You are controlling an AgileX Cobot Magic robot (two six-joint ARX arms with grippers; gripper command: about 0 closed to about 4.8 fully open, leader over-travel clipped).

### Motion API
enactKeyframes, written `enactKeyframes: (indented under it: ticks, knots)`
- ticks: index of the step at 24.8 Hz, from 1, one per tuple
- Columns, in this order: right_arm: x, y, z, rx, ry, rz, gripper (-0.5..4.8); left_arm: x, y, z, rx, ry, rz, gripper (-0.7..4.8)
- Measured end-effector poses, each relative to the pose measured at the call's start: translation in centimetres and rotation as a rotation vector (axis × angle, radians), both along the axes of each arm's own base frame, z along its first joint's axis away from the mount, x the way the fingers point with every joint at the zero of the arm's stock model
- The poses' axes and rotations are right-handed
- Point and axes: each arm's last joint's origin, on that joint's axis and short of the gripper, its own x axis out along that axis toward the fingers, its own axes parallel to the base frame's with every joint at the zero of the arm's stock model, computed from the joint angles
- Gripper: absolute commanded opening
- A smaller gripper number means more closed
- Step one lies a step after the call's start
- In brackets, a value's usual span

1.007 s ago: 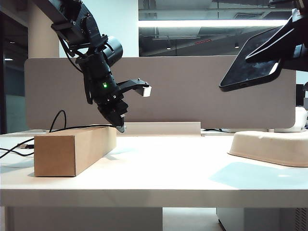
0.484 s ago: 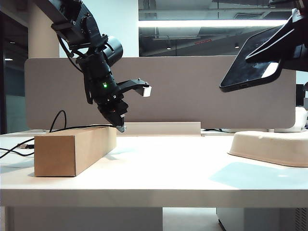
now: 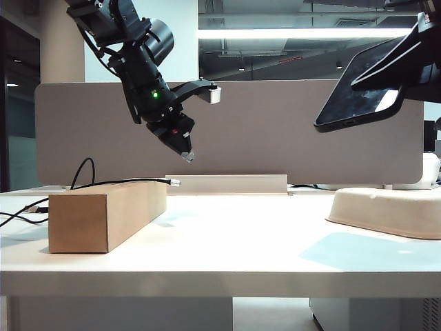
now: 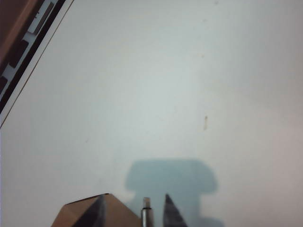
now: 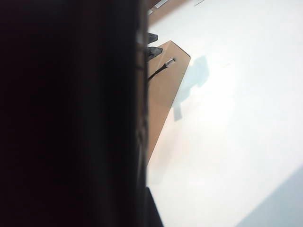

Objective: Pick up the charging cable and the phone, plug the charging cable into the charging port on the phone, and finally place them back on the table.

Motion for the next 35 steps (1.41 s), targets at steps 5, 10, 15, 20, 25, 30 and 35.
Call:
enactKeyframes:
  ticks: [5, 10, 15, 20, 25, 30, 35]
  knots:
    - [0.0, 0.0, 0.0, -0.003, -0.002, -0.001, -0.09, 0.5, -0.3, -1.5, 0.011, 0.023, -0.002, 2.42]
    - [0.0, 0.0, 0.0, -0.003, 0.000, -0.001, -0.08, 0.8, -0.3, -2.3, 0.041, 0.025, 0.022, 2.46]
    - [-0.1, 0.0, -0.3, -0.011, 0.029, 0.000, -0.09, 1.1, 0.1, -3.0, 0.054, 0.038, 0.039, 2.46]
    - [-0.1, 0.0, -0.5, -0.024, 0.033, 0.005, -0.08, 1.5, 0.9, -3.3, 0.065, 0.045, 0.073, 2.44]
    - [-0.1, 0.0, -0.5, -0.025, 0.031, 0.005, -0.09, 1.6, 1.2, -4.3, 0.087, 0.081, 0.085, 2.03]
    - [-0.1, 0.0, -0.5, -0.025, 0.031, 0.005, -0.08, 1.6, 1.0, -5.1, 0.106, 0.110, 0.084, 0.86]
    - [-0.1, 0.0, -0.5, -0.025, 0.031, 0.005, -0.08, 1.6, 1.1, -5.1, 0.111, 0.109, 0.091, -0.06]
